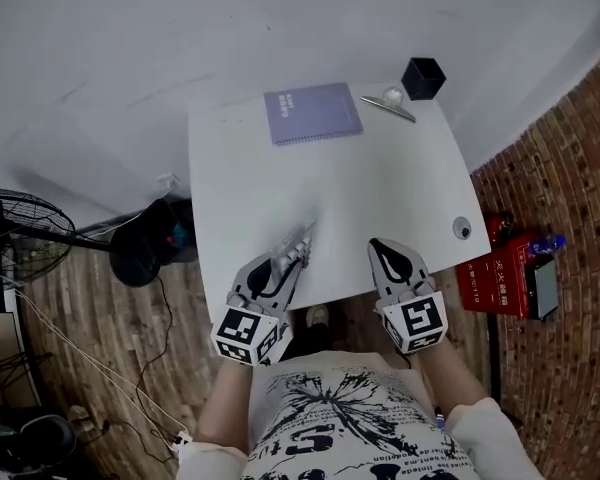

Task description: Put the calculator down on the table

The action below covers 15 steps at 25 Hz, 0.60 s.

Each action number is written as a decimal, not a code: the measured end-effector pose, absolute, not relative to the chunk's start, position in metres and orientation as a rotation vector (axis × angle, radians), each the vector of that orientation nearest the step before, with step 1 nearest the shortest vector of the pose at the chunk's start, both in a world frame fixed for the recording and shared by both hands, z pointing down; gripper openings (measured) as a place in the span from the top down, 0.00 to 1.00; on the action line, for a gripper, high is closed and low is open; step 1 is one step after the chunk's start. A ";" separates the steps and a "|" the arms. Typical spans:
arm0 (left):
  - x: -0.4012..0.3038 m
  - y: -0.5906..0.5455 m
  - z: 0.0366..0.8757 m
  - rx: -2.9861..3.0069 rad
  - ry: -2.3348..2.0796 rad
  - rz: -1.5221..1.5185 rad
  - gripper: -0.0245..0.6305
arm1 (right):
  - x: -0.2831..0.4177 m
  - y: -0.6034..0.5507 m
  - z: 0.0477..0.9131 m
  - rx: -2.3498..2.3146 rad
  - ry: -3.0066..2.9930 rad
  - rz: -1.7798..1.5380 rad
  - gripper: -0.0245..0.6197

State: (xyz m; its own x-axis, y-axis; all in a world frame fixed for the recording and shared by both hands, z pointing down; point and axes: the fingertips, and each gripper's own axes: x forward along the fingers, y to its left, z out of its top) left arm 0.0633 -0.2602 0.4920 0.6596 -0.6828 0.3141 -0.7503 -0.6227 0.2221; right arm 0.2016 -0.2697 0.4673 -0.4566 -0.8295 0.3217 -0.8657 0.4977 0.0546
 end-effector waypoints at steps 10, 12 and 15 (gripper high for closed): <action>0.062 -0.314 0.568 2.345 -1.048 0.354 0.74 | 0.184 -0.326 0.505 1.332 -2.435 0.255 0.94; 0.065 -0.319 0.577 2.321 -1.039 0.368 0.74 | 0.183 -0.332 0.511 1.315 -2.438 0.269 0.94; 0.070 -0.327 0.590 2.280 -1.031 0.390 0.74 | 0.185 -0.341 0.522 1.284 -2.433 0.292 0.94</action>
State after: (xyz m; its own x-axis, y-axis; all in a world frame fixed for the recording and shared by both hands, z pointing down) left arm 0.0699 -0.3272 0.5903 0.6554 -0.5788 0.4853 -0.7551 -0.5185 0.4013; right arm 0.1848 -0.3412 0.5218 -0.5146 -0.7490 0.4173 -0.8265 0.5628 -0.0091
